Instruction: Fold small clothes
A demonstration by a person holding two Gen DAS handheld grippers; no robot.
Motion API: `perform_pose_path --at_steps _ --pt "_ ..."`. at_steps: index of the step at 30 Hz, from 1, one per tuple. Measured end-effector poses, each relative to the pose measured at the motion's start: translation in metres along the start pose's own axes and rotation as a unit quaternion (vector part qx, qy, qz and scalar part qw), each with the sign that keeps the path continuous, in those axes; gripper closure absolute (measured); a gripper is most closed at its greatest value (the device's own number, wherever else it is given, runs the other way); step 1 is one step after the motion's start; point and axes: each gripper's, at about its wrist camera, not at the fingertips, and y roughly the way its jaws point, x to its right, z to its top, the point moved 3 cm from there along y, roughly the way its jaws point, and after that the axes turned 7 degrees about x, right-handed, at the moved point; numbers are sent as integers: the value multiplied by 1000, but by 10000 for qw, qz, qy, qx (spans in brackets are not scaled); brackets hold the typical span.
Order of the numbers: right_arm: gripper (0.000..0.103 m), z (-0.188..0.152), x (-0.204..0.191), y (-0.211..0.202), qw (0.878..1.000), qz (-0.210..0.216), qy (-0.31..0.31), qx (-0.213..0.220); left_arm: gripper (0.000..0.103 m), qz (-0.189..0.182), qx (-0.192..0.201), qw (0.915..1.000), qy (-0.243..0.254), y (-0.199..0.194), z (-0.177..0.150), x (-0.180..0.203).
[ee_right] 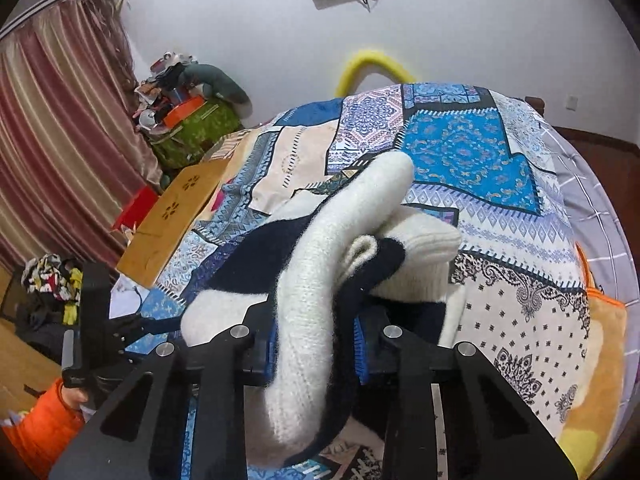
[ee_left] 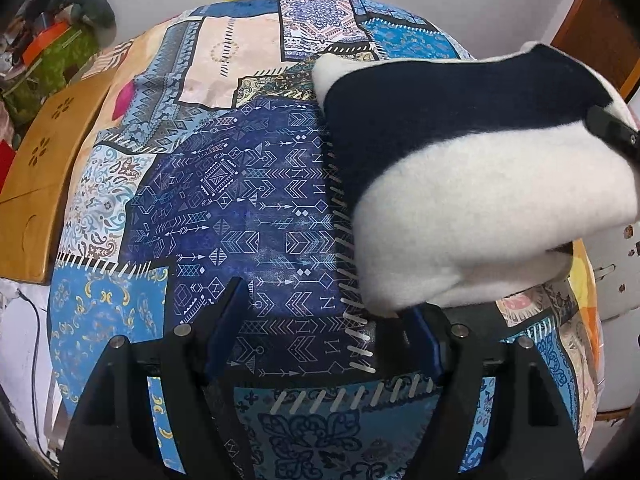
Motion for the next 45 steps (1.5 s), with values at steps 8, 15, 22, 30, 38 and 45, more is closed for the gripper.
perform_pose_path --at_steps 8,15,22,30,38,45 --pt "77 -32 25 14 9988 -149 206 -417 25 8 -71 10000 -7 1 -4 -4" --pt "67 -44 36 8 9979 -260 195 -566 25 279 36 9990 339 -20 -7 -7" --pt "55 -44 37 -6 9976 -495 0 -494 25 334 359 9986 209 -45 11 -19" --pt "24 -43 53 -3 9965 -605 228 -538 24 -81 336 9994 -35 -33 45 -6" --pt "19 -54 68 19 9941 -279 707 -775 17 -616 52 9969 -491 6 71 0" --pt "18 -57 80 37 9876 205 1296 -860 17 -1226 -394 9885 -796 38 80 4"
